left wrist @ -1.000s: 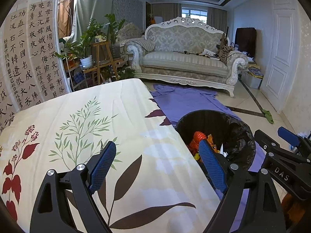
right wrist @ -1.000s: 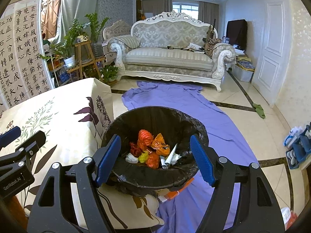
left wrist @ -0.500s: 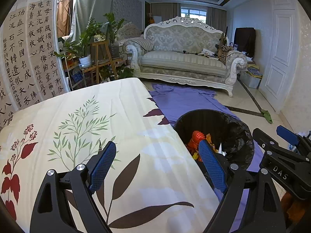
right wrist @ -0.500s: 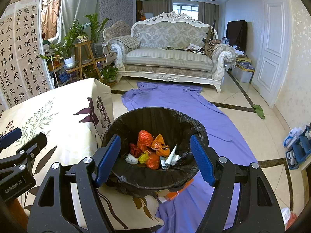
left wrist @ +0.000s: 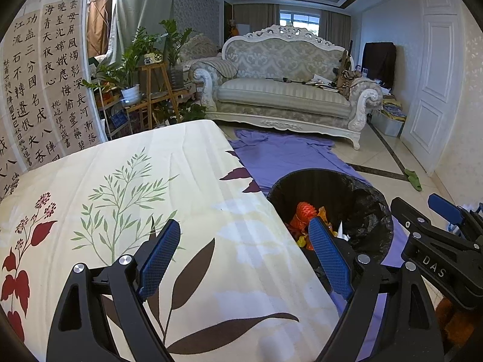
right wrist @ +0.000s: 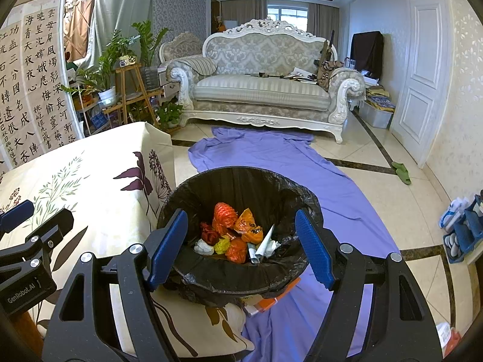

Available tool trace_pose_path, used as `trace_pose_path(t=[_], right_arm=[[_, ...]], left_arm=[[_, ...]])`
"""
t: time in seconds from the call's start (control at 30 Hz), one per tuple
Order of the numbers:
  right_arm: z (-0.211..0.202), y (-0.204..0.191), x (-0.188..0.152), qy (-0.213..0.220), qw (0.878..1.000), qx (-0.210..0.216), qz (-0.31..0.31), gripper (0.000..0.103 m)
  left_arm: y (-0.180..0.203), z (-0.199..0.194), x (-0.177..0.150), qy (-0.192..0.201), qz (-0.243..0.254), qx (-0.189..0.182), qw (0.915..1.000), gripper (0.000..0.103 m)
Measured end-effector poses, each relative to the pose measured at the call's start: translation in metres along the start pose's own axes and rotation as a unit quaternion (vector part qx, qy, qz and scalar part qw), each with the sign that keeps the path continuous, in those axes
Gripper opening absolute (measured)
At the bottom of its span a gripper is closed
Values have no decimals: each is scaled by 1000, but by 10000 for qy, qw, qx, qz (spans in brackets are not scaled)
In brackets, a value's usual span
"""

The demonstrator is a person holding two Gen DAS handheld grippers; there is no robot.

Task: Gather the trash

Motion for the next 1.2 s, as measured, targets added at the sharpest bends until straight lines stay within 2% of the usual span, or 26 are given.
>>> trace_pose_path(t=[0.6, 1.2], right_arm=[[0, -1, 0, -10, 10000, 2, -5, 72], [0, -2, 1, -16, 10000, -2, -7, 72]], left_arm=[[-3, 3, -1, -17, 18, 52, 10000, 84], [-8, 4, -2, -52, -45, -60, 10000, 84]])
Point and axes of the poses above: each gripper's, at about its wrist camera, not at the fingertips, and z roughly the way its jaws point, y to its right, x to its top, the point moved 10 cm from there along z, roughly the way its jaws point, and after that the axes turned 5 degrees about -z, right-handed, at the moved point
